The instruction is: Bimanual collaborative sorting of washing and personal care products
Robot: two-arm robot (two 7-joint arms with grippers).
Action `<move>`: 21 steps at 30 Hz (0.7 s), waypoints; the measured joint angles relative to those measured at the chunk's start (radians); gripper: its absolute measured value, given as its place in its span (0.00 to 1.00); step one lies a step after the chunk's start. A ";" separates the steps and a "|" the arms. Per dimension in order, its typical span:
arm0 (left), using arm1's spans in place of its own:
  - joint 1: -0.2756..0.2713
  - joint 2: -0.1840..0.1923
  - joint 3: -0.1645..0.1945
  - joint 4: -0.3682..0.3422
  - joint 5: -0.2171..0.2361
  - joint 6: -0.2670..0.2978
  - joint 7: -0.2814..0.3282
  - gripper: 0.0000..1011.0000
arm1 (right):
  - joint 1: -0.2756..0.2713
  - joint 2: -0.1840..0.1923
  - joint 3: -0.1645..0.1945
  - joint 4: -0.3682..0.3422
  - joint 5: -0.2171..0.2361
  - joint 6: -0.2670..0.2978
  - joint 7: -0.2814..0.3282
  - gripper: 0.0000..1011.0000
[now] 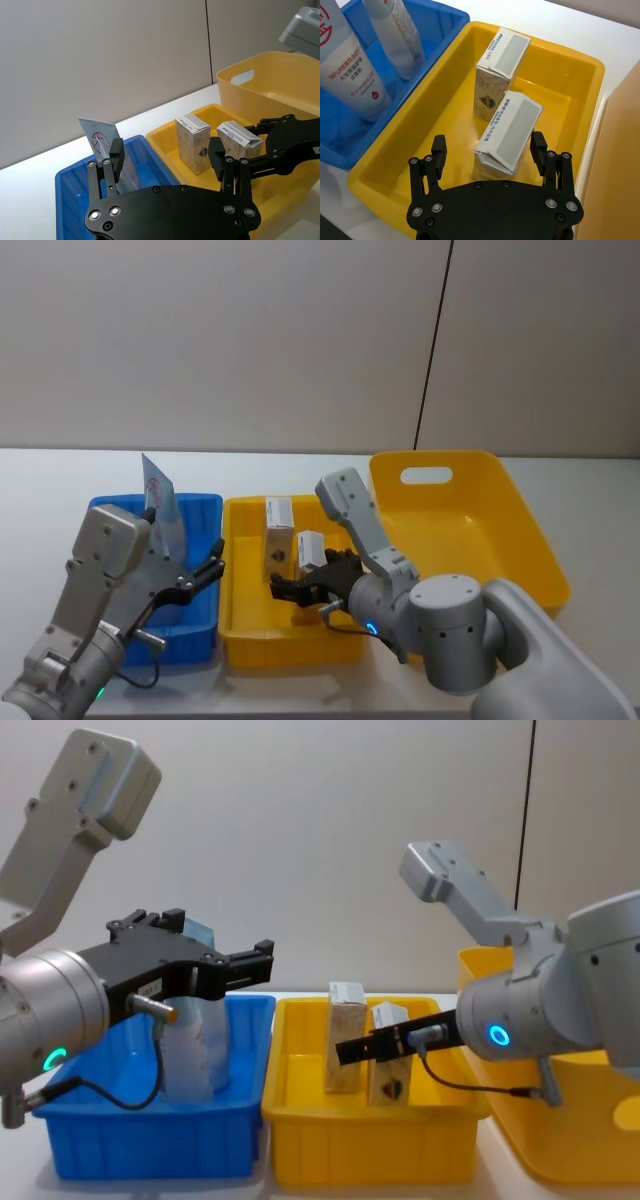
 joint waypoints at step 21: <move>0.000 0.000 0.000 0.000 0.000 0.000 0.000 0.99 | 0.005 -0.021 0.010 0.035 -0.031 -0.027 -0.039 0.95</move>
